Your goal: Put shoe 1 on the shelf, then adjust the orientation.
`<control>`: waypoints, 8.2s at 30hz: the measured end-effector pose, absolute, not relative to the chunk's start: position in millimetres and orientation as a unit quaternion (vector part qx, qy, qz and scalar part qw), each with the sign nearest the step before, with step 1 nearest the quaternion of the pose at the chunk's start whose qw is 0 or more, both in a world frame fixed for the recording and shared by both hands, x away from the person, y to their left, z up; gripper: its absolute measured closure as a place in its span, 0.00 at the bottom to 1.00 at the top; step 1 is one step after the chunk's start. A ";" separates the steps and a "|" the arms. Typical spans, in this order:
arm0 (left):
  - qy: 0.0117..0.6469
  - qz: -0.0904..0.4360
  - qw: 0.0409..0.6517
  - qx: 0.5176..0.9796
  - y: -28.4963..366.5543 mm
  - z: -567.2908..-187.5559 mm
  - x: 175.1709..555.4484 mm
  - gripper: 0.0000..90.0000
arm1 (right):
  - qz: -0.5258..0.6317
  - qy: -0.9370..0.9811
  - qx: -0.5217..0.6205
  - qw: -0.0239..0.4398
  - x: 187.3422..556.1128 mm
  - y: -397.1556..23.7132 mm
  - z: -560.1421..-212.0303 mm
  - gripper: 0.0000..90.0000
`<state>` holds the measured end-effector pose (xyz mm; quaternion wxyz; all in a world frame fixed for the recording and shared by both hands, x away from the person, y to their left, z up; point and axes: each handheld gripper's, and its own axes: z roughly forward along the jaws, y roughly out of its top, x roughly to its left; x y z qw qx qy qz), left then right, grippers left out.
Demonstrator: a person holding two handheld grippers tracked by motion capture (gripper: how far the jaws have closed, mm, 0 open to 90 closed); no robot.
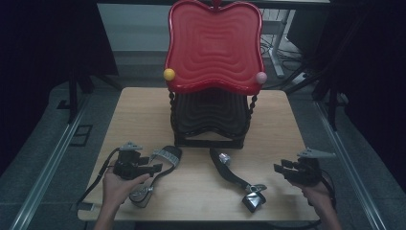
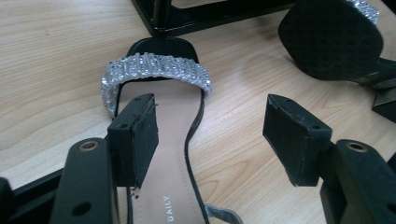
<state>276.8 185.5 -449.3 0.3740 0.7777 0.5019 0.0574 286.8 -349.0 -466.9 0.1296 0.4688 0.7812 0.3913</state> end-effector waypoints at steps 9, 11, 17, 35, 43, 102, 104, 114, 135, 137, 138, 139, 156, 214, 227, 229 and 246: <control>0.497 0.050 0.382 0.777 185.3 -449.3 277.1 0.39 | 0.342 0.859 0.365 0.108 280.0 -288.8 -454.8 0.99; 0.498 0.048 0.384 0.776 185.6 -448.7 276.2 0.39 | 0.334 0.870 0.349 0.101 280.0 -274.9 -454.8 1.00; 0.496 0.051 0.383 0.777 185.4 -448.8 275.7 0.39 | 0.305 0.891 0.323 0.090 286.0 -243.9 -462.1 1.00; 0.495 0.050 0.384 0.778 184.1 -449.7 275.1 0.39 | 0.285 0.903 0.306 0.099 276.7 -220.2 -462.6 1.00; 0.494 0.050 0.383 0.779 183.9 -450.0 274.8 0.39 | 0.283 0.914 0.277 0.089 266.0 -199.0 -468.4 1.00; 0.498 0.077 0.327 0.799 187.6 -447.6 254.3 0.36 | 0.411 0.865 0.283 0.055 251.4 -227.2 -449.1 0.57; 0.507 0.082 0.316 0.798 190.8 -445.8 253.5 0.36 | 0.413 0.861 0.291 0.061 253.1 -231.7 -448.4 0.57; 0.544 0.068 0.270 0.792 203.0 -461.2 261.4 0.31 | 0.398 0.859 0.315 0.065 257.4 -239.3 -454.4 0.55; 0.549 0.047 0.157 0.820 161.1 -509.2 289.0 0.35 | 0.384 0.855 0.343 0.069 263.0 -245.1 -461.7 0.56; 0.552 0.055 0.144 0.820 160.3 -506.9 289.8 0.43 | 0.383 0.853 0.348 0.070 263.5 -246.2 -461.7 0.56; 0.553 0.056 0.139 0.820 159.8 -506.7 290.1 0.45 | 0.383 0.852 0.350 0.072 263.9 -246.6 -461.8 0.56; 0.553 0.056 0.139 0.820 159.8 -506.7 290.1 0.46 | 0.383 0.852 0.350 0.072 263.9 -246.6 -461.8 0.56; 0.557 -0.012 0.230 0.798 209.0 -476.0 287.6 0.47 | 0.394 0.836 0.373 0.083 266.7 -259.7 -457.6 0.57; 0.509 0.009 0.522 0.684 265.7 -230.4 339.7 0.47 | 0.419 0.797 0.429 0.072 279.4 -298.0 -462.4 0.57; 0.501 0.012 0.515 0.696 214.4 -190.7 377.6 0.47 | 0.418 0.797 0.431 0.071 280.0 -299.3 -463.7 0.57; 0.502 0.014 0.515 0.695 207.6 -186.1 383.3 0.47 | 0.418 0.796 0.432 0.071 280.2 -300.1 -463.8 0.57; 0.524 0.031 0.500 0.689 152.8 -159.4 431.5 0.47 | 0.426 0.788 0.440 0.069 281.1 -304.3 -462.6 0.57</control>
